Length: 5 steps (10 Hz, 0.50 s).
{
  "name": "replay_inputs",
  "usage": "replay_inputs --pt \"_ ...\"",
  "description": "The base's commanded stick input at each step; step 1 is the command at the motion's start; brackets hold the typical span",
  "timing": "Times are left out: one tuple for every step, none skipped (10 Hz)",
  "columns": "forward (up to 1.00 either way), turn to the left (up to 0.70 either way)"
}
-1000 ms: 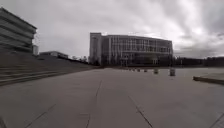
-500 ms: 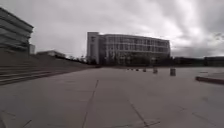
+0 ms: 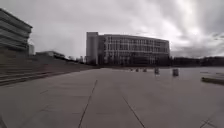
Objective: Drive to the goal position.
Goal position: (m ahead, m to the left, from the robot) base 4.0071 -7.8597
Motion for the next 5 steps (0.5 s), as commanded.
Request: replay_inputs --pt "0.70 -0.05" --pt "0.70 0.00" --pt "0.70 -0.02" --pt "0.70 -0.06" --pt "0.70 -0.11"
